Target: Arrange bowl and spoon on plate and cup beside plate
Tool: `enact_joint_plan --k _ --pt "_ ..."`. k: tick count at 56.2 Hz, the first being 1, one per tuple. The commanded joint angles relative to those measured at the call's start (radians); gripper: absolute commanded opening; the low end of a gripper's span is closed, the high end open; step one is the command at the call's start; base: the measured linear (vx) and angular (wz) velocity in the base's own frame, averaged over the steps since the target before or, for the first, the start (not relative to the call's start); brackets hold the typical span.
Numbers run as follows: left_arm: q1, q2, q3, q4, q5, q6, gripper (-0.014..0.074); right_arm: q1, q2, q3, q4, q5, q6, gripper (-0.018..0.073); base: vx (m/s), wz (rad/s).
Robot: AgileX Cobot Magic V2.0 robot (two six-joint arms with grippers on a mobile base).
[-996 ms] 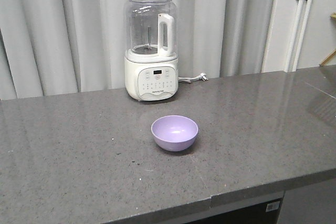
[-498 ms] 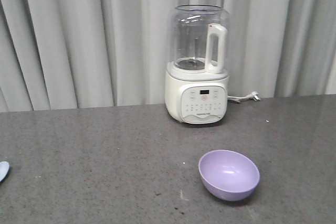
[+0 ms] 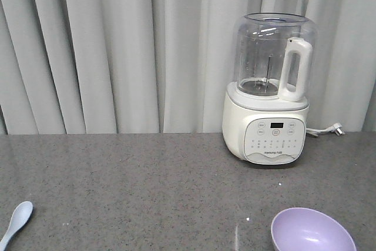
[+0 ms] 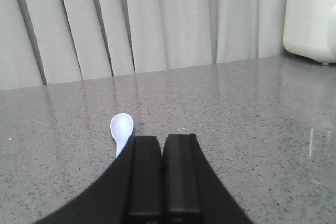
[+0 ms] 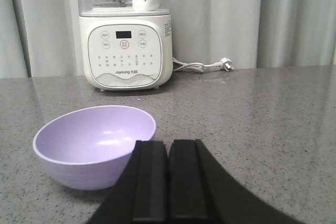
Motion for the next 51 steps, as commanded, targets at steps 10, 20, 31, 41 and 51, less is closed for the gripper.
enact_joint_plan --k 10,20,31,41,51 --pt "-0.001 -0.017 -0.025 0.000 -0.078 -0.008 -0.0006 -0.003 -0.004 0.003 -0.007 -0.084 -0.004 -0.0009 0.07 0.00" --pt "-0.001 -0.017 -0.025 0.000 -0.078 -0.008 -0.0006 -0.003 -0.004 0.003 -0.007 -0.084 -0.004 -0.0009 0.02 0.01" --pt "-0.001 -0.017 -0.025 0.000 -0.078 -0.008 -0.0006 -0.003 -0.004 0.003 -0.007 -0.084 -0.004 -0.0009 0.00 0.00" --pt "-0.001 -0.017 -0.031 0.001 -0.098 -0.008 -0.0006 -0.003 -0.004 0.003 -0.007 -0.103 -0.004 -0.0009 0.00 0.00" --pt "-0.001 -0.017 -0.036 -0.007 -0.302 -0.011 -0.0006 -0.003 -0.004 0.002 0.000 -0.276 -0.003 -0.0009 0.00 0.00"
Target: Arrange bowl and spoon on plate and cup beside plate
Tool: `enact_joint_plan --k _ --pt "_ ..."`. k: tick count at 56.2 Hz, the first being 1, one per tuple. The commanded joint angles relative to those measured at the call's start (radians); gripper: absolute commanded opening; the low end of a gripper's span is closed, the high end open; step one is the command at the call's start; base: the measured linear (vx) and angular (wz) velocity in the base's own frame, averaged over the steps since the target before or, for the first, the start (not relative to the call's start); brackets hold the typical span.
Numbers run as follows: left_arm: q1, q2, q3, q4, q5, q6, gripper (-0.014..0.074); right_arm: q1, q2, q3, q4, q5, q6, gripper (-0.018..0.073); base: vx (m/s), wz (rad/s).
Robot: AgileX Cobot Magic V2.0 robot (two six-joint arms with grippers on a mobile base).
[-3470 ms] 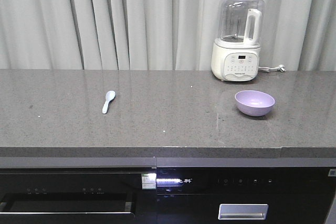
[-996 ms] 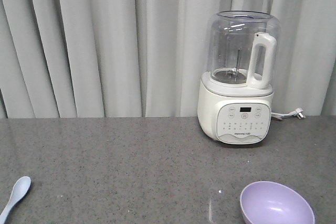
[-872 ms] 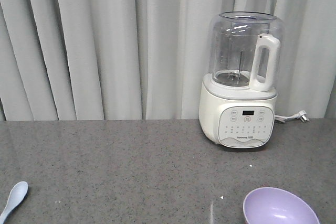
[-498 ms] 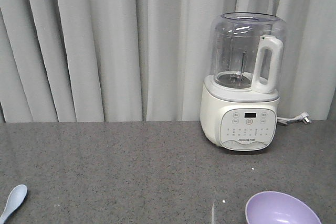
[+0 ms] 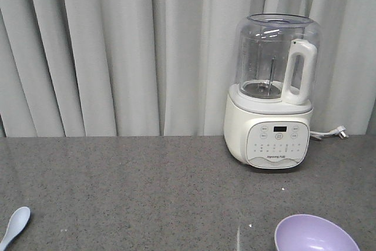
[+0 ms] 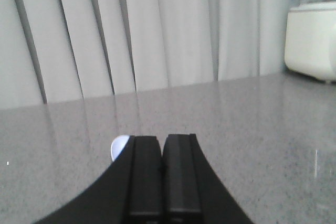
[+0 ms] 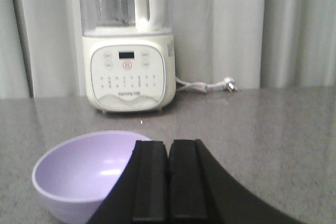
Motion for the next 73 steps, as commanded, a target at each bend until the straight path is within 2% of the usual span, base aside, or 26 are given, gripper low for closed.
enact_joint_plan --k 1,5,11,17,24,29,39,52,58,64,70,73 --pt "-0.001 -0.017 -0.038 -0.018 -0.232 -0.011 -0.0006 -0.003 -0.004 -0.001 -0.001 -0.220 -0.003 -0.0009 0.00 0.00" --pt "-0.001 -0.017 -0.078 -0.080 -0.274 -0.018 -0.0006 -0.003 -0.004 -0.048 -0.002 -0.254 -0.003 -0.0009 0.00 0.00" --pt "-0.001 -0.003 -0.227 -0.160 -0.199 -0.017 -0.0006 -0.003 0.022 -0.215 -0.009 -0.125 -0.015 -0.0009 0.00 0.00" --pt "-0.001 0.102 -0.447 -0.147 -0.097 0.007 -0.0006 -0.003 0.161 -0.409 -0.013 -0.041 -0.080 -0.0009 0.00 -0.01" --pt "-0.001 0.374 -0.696 -0.088 0.025 0.102 -0.0006 0.018 0.366 -0.586 -0.009 -0.070 -0.114 -0.0009 0.00 0.00" --pt "-0.001 0.559 -0.818 -0.088 0.082 0.114 -0.0006 0.021 0.516 -0.662 -0.002 -0.098 -0.113 -0.0009 0.00 0.00" --pt "-0.002 0.796 -0.871 -0.090 0.092 0.114 -0.0006 0.021 0.732 -0.695 0.065 -0.096 -0.112 -0.0009 0.00 0.00" --pt "-0.009 0.880 -0.871 -0.089 0.051 0.124 0.0031 0.021 0.794 -0.695 0.074 -0.064 -0.113 0.0021 0.00 0.00" --pt "-0.009 0.881 -0.871 -0.089 0.025 0.126 0.0127 0.031 0.794 -0.695 0.064 -0.090 -0.121 0.0116 0.00 0.00" --pt "-0.009 0.881 -0.871 -0.089 0.033 0.132 0.0293 0.059 0.794 -0.695 0.042 -0.112 -0.121 0.0298 0.00 0.00" --pt "-0.009 0.881 -0.871 -0.088 0.033 0.132 0.0477 0.057 0.794 -0.695 0.042 -0.131 -0.121 0.0522 0.00 0.00" --pt "-0.009 0.881 -0.871 -0.088 0.019 0.132 0.0557 0.057 0.794 -0.695 0.042 -0.149 -0.121 0.0603 0.00 0.00"
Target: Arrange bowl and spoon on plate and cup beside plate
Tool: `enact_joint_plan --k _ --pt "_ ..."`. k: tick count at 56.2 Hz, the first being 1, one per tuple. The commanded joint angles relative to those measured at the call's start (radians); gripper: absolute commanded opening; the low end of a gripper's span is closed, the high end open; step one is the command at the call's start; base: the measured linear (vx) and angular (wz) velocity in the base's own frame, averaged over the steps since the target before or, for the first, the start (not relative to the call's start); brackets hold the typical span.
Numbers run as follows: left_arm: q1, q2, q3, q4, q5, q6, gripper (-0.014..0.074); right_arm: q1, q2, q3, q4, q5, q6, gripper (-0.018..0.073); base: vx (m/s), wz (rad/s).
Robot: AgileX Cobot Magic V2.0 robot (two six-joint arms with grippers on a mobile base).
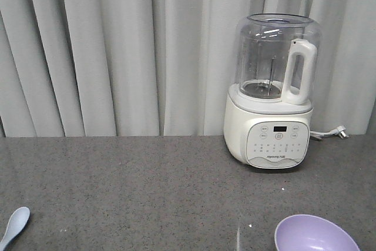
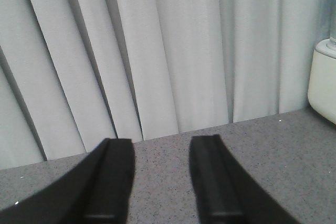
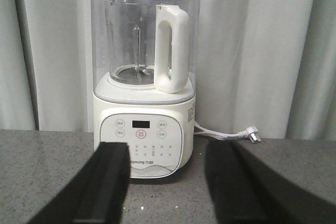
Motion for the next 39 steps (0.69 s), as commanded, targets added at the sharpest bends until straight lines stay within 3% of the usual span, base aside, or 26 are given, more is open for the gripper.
enact_joint_plan --k 1,5,10,13,18,29,30,39 --pt "-0.005 -0.007 -0.037 0.001 -0.105 0.001 0.0578 0.000 -0.003 -0.034 -0.011 -0.124 -0.010 0.0629 0.00 0.00" --pt "-0.005 -0.007 -0.037 -0.003 -0.126 -0.007 0.0631 0.001 -0.003 -0.034 -0.011 -0.158 -0.010 0.0701 0.00 0.00" --pt "-0.005 -0.007 -0.037 -0.024 -0.106 -0.010 0.0637 0.002 -0.003 -0.034 -0.001 -0.182 0.005 0.0722 0.00 0.00" --pt "-0.002 -0.007 -0.047 -0.028 -0.052 -0.010 0.0627 0.002 -0.003 -0.034 -0.001 -0.176 0.018 0.0720 0.00 0.00" --pt "0.028 0.016 -0.102 0.002 0.132 -0.007 0.0603 0.002 0.009 -0.036 -0.003 -0.123 0.025 0.0700 0.00 0.00" --pt "0.144 0.200 -0.263 0.059 0.465 -0.068 0.0589 0.019 0.137 -0.152 -0.003 0.136 0.025 0.0634 0.00 0.00" --pt "0.149 0.301 -0.288 0.062 0.515 -0.077 0.0589 0.065 0.204 -0.232 -0.011 0.253 0.011 0.0619 0.00 0.00" --pt "0.149 0.462 -0.288 0.017 0.556 -0.070 0.0587 0.131 0.351 -0.379 -0.011 0.464 -0.015 0.0606 0.00 0.00"
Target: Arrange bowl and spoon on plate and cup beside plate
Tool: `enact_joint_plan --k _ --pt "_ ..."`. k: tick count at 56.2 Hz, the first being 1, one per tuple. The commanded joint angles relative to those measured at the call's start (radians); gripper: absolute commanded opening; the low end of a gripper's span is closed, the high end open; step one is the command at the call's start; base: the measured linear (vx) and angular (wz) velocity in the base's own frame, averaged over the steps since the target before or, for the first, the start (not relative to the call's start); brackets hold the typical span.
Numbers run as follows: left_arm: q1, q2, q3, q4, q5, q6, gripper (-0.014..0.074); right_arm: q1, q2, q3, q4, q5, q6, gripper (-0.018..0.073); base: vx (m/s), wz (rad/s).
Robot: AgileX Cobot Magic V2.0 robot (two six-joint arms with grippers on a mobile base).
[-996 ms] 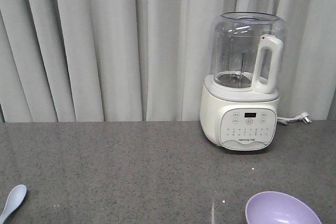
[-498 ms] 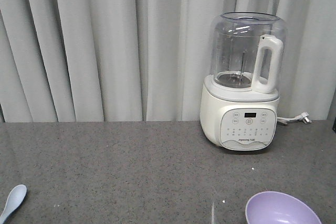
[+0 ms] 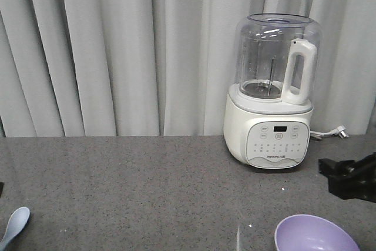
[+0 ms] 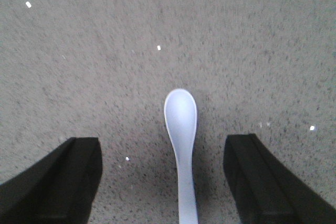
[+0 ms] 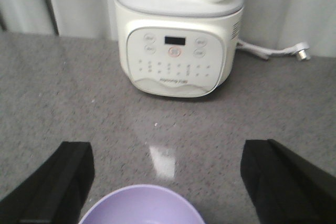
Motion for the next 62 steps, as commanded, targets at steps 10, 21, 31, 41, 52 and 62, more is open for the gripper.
enact_joint_plan --k 10,21,31,41,52,62 --pt "0.002 0.170 -0.034 -0.091 -0.024 0.030 0.0587 0.018 0.113 -0.127 0.004 0.062 -0.015 0.0592 0.00 0.00" --pt "-0.001 0.253 -0.034 -0.106 -0.001 0.041 0.0587 0.018 0.114 -0.127 -0.003 0.055 -0.015 0.0592 0.00 0.00" --pt "-0.001 0.302 -0.040 -0.106 0.009 0.040 0.0587 0.018 0.114 -0.127 -0.005 0.049 -0.015 0.0592 0.00 0.00" --pt "-0.001 0.360 -0.118 -0.106 0.088 0.040 0.0542 0.018 0.114 -0.127 -0.005 0.049 -0.015 0.0592 0.00 0.00" --pt "-0.001 0.414 -0.178 -0.106 0.166 0.040 0.0357 0.018 0.114 -0.127 -0.005 0.049 -0.015 0.0592 0.00 0.00" --pt "-0.001 0.427 -0.179 -0.106 0.180 0.040 0.0152 0.018 0.114 -0.127 -0.011 0.049 -0.016 0.0592 0.00 0.00"
